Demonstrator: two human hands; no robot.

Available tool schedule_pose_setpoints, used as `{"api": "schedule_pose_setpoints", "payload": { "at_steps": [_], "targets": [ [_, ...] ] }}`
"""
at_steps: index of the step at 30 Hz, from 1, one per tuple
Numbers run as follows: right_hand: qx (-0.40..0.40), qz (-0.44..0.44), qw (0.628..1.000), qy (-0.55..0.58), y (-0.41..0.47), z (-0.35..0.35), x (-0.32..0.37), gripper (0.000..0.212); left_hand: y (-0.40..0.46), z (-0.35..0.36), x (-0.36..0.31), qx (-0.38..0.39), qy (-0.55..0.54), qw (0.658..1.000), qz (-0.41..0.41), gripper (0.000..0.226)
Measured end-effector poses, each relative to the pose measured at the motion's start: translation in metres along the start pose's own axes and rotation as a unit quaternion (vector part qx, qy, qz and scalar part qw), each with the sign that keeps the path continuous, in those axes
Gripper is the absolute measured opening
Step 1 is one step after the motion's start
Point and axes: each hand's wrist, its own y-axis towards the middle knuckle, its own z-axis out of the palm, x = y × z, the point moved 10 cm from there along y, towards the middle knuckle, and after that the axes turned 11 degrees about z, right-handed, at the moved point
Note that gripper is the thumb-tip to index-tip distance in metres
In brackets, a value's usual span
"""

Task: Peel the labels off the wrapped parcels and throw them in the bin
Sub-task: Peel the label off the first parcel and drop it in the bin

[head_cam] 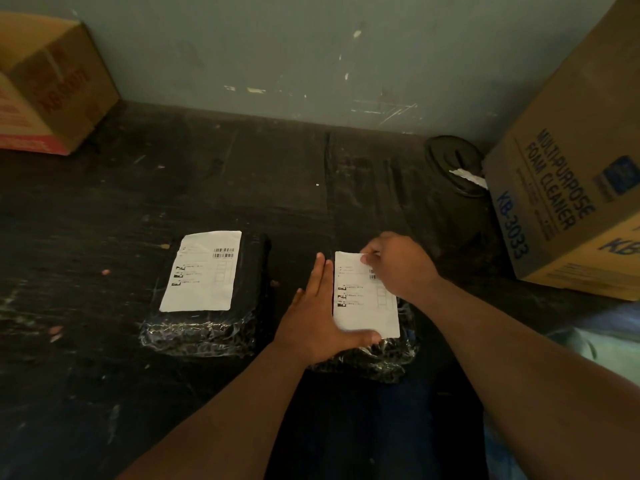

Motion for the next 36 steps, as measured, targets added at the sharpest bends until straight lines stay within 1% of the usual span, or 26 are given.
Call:
{"api": "schedule_pose_setpoints", "payload": {
  "at_steps": [4, 6, 9, 12, 14, 16, 18, 20, 22, 26, 29, 32, 36],
  "targets": [
    [-0.025, -0.062, 0.997, 0.035, -0.018, -0.021, 0.007, 0.019, -0.001, -0.001, -0.001, 0.004, 0.003, 1.0, -0.005, 0.148],
    [-0.03, -0.095, 0.995, 0.012, -0.028, -0.025, 0.012, 0.021, -0.002, -0.002, -0.002, 0.004, 0.004, 1.0, -0.005, 0.147],
    [-0.034, -0.087, 0.995, -0.018, -0.035, -0.028, 0.007, 0.026, -0.002, -0.002, -0.003, 0.0, 0.006, 1.0, -0.004, 0.15],
    [-0.052, -0.098, 0.99, -0.09, -0.038, -0.026, 0.007, 0.038, -0.003, -0.001, -0.005, -0.001, -0.039, 0.999, 0.018, 0.153],
    [-0.04, -0.091, 0.988, -0.118, -0.035, -0.021, 0.009, 0.044, -0.004, -0.002, -0.005, -0.001, -0.062, 0.998, 0.029, 0.152],
    [-0.017, -0.06, 0.993, -0.102, -0.034, -0.022, 0.007, 0.036, -0.004, -0.002, -0.004, 0.003, -0.064, 0.998, 0.027, 0.15],
    [-0.04, -0.065, 0.994, -0.075, -0.041, -0.031, 0.009, 0.023, -0.004, 0.0, -0.001, 0.011, -0.05, 0.999, 0.012, 0.153],
    [-0.059, -0.076, 0.994, -0.059, -0.053, -0.041, 0.012, 0.018, -0.004, 0.001, 0.003, 0.014, -0.039, 0.999, 0.001, 0.155],
    [-0.06, -0.08, 0.994, -0.048, -0.064, -0.049, 0.014, 0.017, -0.003, 0.0, 0.004, 0.015, -0.031, 0.999, 0.002, 0.156],
    [-0.085, -0.068, 0.994, 0.012, -0.085, -0.084, 0.015, 0.018, -0.004, -0.003, 0.002, 0.015, -0.029, 0.999, 0.009, 0.151],
    [-0.065, -0.085, 0.994, -0.002, -0.1, -0.095, 0.021, 0.018, -0.002, -0.005, -0.002, 0.01, 0.006, 1.0, 0.012, 0.153],
    [-0.083, -0.095, 0.992, -0.018, -0.11, -0.098, 0.023, 0.019, -0.003, -0.008, -0.01, 0.004, 0.056, 0.998, 0.039, 0.153],
    [-0.093, -0.081, 0.992, -0.009, -0.114, -0.1, 0.02, 0.022, -0.004, -0.001, -0.006, 0.006, 0.037, 0.997, 0.074, 0.148]
  ]
}}
